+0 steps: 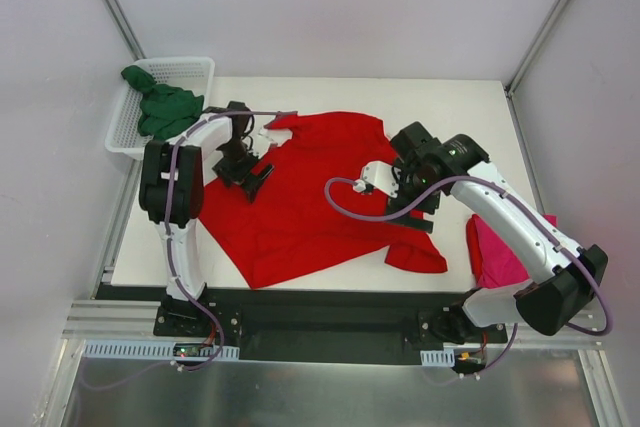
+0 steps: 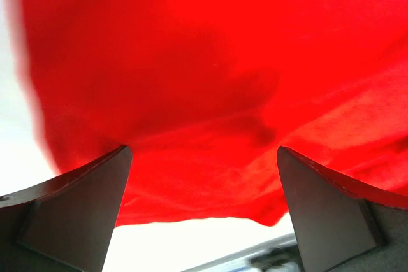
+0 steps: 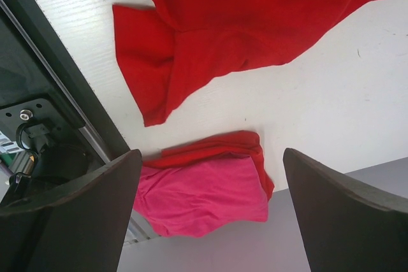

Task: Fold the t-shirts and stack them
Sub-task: Flatten out the tshirt

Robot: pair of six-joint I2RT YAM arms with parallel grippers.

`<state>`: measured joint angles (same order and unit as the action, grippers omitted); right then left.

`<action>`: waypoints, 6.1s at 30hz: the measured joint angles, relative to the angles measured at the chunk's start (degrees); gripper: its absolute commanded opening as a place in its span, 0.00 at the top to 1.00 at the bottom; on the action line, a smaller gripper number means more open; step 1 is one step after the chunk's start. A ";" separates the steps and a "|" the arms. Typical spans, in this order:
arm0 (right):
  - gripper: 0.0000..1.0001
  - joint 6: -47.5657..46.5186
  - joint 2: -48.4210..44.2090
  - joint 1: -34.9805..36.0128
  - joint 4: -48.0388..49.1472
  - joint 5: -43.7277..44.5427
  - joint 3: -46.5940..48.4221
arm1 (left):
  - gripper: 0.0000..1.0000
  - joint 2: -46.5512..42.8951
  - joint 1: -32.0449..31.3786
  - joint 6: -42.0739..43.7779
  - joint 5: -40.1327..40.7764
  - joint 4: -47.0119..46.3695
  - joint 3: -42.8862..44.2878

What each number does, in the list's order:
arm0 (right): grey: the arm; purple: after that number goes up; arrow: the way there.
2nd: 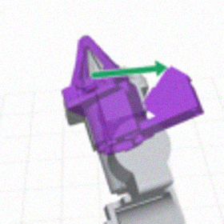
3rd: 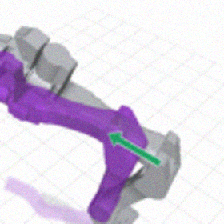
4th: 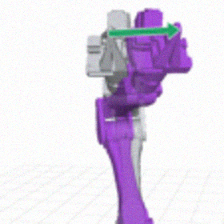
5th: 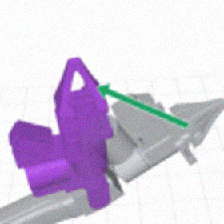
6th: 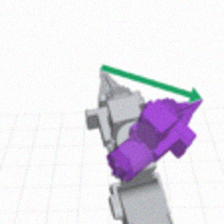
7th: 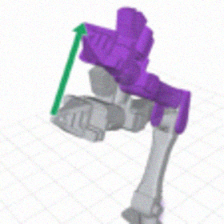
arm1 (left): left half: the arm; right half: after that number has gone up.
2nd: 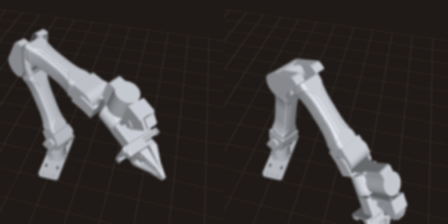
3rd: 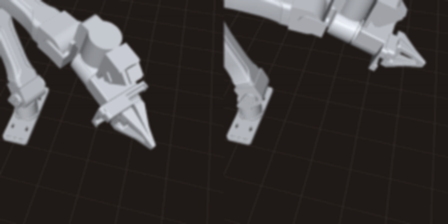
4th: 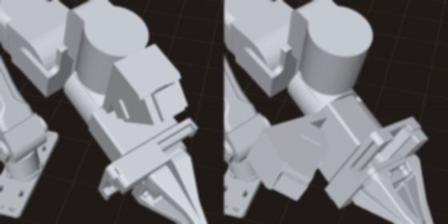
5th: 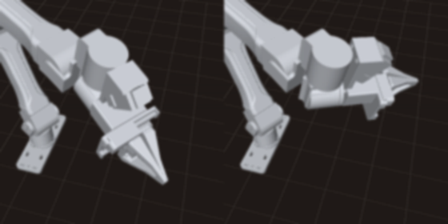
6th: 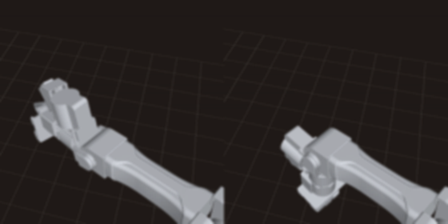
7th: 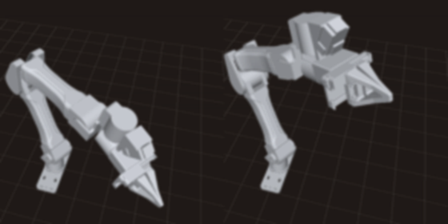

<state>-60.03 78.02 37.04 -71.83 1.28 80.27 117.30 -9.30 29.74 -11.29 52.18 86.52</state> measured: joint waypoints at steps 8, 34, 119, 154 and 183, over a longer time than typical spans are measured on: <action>0.04 0.00 0.11 0.87 0.02 0.04 0.09 | 0.01 4.24 0.02 4.24 11.37 -5.09 14.43; 0.04 1.22 33.33 -0.55 33.66 15.39 6.62 | 0.01 -31.85 -3.98 0.87 8.70 -3.63 -15.76; 0.04 2.64 3.28 -14.27 -3.45 5.64 11.74 | 0.01 0.72 -15.65 15.72 31.45 -4.26 15.78; 0.02 2.34 17.14 -9.42 -1.05 -6.69 4.31 | 0.05 8.11 -12.72 4.39 9.01 4.39 23.06; 0.02 2.36 14.08 -9.42 -1.20 -6.67 3.80 | 0.39 15.69 -10.49 2.78 11.21 4.33 28.17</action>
<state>-57.67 92.09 27.62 -73.03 -5.39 84.07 132.99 -19.79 32.51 -0.08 56.51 114.69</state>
